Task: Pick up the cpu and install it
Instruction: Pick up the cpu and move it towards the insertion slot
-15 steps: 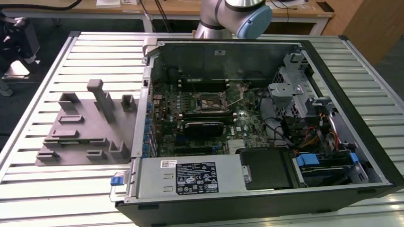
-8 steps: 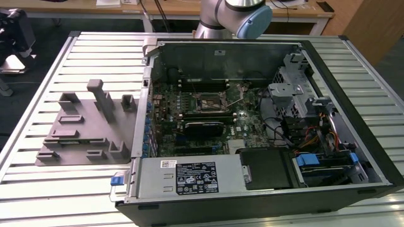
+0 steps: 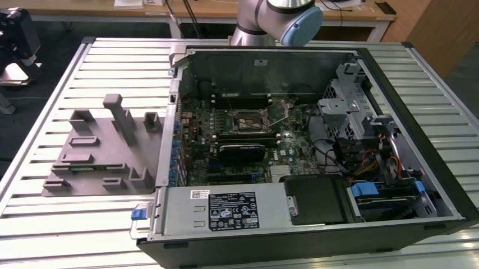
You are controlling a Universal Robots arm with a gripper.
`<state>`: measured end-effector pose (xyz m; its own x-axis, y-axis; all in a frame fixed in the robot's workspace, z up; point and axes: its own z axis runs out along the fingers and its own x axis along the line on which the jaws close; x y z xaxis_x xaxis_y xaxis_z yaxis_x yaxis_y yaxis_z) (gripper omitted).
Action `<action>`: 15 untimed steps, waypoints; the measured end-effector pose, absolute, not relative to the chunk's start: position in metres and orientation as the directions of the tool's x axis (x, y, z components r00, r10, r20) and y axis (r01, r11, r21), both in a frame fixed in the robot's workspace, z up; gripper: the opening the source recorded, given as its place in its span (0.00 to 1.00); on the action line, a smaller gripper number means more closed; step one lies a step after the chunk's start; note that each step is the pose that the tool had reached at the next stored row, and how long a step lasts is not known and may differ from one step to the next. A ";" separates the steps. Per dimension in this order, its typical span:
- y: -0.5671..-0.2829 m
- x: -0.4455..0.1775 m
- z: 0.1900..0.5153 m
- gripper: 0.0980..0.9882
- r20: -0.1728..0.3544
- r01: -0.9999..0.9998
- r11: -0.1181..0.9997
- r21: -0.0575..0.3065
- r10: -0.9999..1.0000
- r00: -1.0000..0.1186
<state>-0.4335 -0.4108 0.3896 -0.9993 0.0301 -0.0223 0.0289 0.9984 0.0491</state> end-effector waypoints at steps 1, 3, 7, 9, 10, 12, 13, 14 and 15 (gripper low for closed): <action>-0.411 -0.433 0.390 0.50 -0.022 0.029 0.998 0.049 0.030 -0.999; -0.411 -0.433 0.390 0.50 -0.022 0.029 0.998 0.049 0.030 -0.999; -0.411 -0.429 0.390 0.50 -0.022 0.029 0.998 0.049 0.030 -0.999; -0.411 -0.426 0.390 0.50 -0.022 0.029 0.998 0.049 0.030 -0.999; -0.411 -0.424 0.390 0.50 -0.022 0.029 0.998 0.049 0.030 -0.999; -0.411 -0.421 0.390 0.50 -0.022 0.029 0.998 0.049 0.030 -0.999; -0.411 -0.419 0.390 0.50 -0.022 0.029 0.998 0.049 0.030 -0.999; -0.411 -0.417 0.390 0.50 -0.022 0.029 0.998 0.049 0.030 -0.999; -0.411 -0.415 0.390 0.50 -0.022 0.029 0.998 0.049 0.030 -0.999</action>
